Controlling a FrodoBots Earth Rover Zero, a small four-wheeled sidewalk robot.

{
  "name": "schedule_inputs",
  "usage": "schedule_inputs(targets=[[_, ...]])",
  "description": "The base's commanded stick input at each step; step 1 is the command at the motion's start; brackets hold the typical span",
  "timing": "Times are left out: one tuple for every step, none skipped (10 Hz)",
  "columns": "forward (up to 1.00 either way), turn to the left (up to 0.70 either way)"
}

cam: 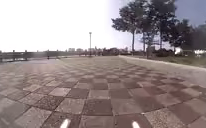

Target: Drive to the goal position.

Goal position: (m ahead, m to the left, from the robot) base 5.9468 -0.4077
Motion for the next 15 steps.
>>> schedule_inputs(targets=[[0.5,0.0],[0.5,0.0],[0.5,0.0],[0.5,0.0],[0.5,0.0],[0.5,0.0],[0.5,0.0],[0.5,0.0],[0.5,0.0],[0.5,0.0],[0.5,0.0],[0.5,0.0],[0.5,0.0],[0.5,0.0],[0.5,0.0]])
